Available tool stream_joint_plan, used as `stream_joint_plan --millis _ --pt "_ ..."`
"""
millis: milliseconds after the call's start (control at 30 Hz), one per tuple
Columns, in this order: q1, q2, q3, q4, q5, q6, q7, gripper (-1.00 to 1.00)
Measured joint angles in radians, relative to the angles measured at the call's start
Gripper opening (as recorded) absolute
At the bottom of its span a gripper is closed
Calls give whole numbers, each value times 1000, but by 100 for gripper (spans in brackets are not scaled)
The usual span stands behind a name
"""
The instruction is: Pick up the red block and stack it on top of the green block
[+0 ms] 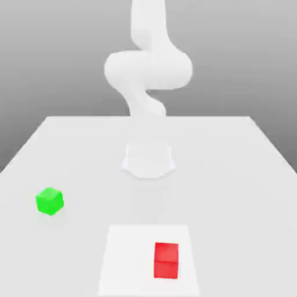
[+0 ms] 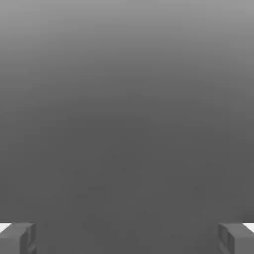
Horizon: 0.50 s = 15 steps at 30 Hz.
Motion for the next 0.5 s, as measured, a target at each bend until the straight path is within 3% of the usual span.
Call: stream_joint_plan --millis 500 --pt "-18 550 63 -183 -34 256 113 0"
